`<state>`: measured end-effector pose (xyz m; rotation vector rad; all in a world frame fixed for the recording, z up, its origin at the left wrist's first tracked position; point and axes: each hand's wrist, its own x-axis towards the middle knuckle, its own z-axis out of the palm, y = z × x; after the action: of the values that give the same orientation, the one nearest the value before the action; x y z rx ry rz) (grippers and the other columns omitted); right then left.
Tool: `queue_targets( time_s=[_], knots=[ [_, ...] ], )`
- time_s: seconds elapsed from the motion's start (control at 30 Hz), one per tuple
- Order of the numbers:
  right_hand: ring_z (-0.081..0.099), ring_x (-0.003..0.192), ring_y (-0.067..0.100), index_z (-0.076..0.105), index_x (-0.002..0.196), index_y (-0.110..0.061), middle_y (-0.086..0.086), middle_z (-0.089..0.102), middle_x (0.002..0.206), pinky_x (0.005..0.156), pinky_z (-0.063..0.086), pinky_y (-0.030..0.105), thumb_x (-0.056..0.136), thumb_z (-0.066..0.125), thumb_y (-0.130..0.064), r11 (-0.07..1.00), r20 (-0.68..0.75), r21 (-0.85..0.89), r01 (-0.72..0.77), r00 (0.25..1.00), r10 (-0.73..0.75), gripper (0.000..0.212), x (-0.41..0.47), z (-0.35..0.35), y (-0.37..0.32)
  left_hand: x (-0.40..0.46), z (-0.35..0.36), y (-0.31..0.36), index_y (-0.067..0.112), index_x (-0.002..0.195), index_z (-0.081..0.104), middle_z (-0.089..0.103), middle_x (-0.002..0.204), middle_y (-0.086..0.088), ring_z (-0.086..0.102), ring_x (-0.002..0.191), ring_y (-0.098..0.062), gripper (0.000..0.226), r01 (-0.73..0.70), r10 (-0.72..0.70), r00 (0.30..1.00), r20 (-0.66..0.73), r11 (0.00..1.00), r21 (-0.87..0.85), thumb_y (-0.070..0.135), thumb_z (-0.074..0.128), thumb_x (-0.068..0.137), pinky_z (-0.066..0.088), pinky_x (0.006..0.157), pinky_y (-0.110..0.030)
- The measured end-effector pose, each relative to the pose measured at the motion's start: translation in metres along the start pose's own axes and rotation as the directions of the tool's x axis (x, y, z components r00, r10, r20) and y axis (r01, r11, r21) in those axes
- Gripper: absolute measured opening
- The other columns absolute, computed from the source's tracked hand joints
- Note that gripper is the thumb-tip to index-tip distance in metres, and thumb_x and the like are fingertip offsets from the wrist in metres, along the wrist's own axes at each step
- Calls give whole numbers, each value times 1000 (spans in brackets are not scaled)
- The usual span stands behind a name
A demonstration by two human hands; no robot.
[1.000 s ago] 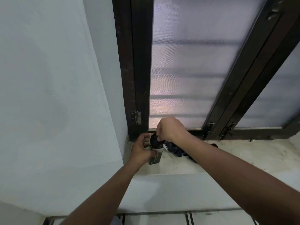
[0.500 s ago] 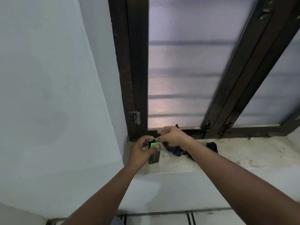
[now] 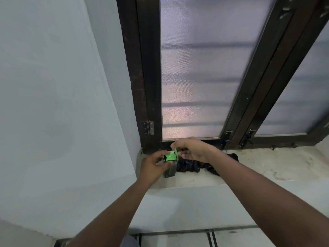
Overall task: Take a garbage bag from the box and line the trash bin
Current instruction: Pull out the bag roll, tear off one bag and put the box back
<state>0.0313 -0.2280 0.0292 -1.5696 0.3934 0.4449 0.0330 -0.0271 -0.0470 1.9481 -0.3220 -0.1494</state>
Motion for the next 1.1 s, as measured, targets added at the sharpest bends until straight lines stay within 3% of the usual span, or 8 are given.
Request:
queue_targets(
  time_s=[0.1, 0.27, 0.37, 0.5, 0.73, 0.83, 0.93, 1.1],
  knots=[
    [70, 84, 14, 73, 115, 0, 9, 72, 99, 81, 62, 24, 89, 74, -9, 998, 48, -51, 23, 999, -21, 27, -1, 6, -6, 0, 0, 3, 31, 120, 73, 73, 117, 14, 68, 112, -7, 42, 44, -43, 999, 11, 999, -31, 26, 88, 81, 52, 91, -16],
    [70, 80, 10, 79, 93, -18, -3, 74, 86, 62, 57, 19, 83, 77, -15, 812, -193, -580, 67, 957, -217, 10, 6, 35, -3, -1, 0, 6, 23, 122, 52, 69, 119, 9, 65, 117, -9, 58, 84, -82, 996, 38, 994, -70, 19, 90, 79, 55, 94, -23],
    [69, 84, 14, 76, 91, -23, -5, 71, 86, 68, 58, 28, 75, 83, -22, 756, -229, -650, 76, 929, -290, 17, 15, 47, 6, -2, -1, 3, 27, 115, 50, 68, 117, 10, 66, 113, -7, 49, 27, -27, 999, 20, 1000, -8, 18, 86, 82, 61, 92, -34],
    [69, 83, 16, 70, 90, -23, -3, 71, 92, 66, 58, 32, 64, 92, -39, 845, -332, -533, 43, 908, -256, 38, 18, 44, 18, -10, 3, 11, 34, 108, 51, 69, 109, 5, 72, 86, -12, 36, 28, -20, 998, -52, 988, 152, 25, 78, 86, 59, 70, -29],
    [74, 95, 24, 77, 108, -9, 19, 76, 112, 93, 59, 39, 88, 72, -3, 992, -209, 125, 12, 978, 14, 21, 8, 41, 27, -16, 16, 26, 30, 115, 47, 63, 99, 9, 62, 86, -13, 54, 134, -73, 979, -189, 934, 331, 50, 80, 78, 41, 57, -19],
    [65, 78, 22, 80, 101, -14, 12, 71, 92, 82, 62, 42, 85, 70, -10, 992, -252, 121, -19, 967, 50, 19, 15, 32, 45, -12, 10, 22, 23, 121, 59, 67, 114, 0, 63, 99, -18, 46, 197, -97, 940, -326, 936, 292, 37, 79, 82, 42, 71, -20],
    [61, 80, 19, 75, 96, -22, 10, 68, 103, 66, 53, 33, 84, 75, -29, 986, -332, -67, -155, 935, 124, 14, 22, 33, 66, -13, 8, 23, 16, 122, 69, 61, 124, -6, 61, 115, -24, 41, 208, -91, 891, -444, 953, 222, 30, 77, 84, 37, 87, -20],
    [66, 109, 24, 70, 112, -14, 10, 60, 126, 84, 64, 38, 83, 84, -17, 944, -294, 311, -111, 933, 207, 33, 35, 34, 68, -7, 15, 35, 15, 130, 68, 60, 128, -8, 60, 117, -25, 35, 270, -144, 848, -509, 945, 183, 31, 63, 99, 38, 89, -21]
  ],
)
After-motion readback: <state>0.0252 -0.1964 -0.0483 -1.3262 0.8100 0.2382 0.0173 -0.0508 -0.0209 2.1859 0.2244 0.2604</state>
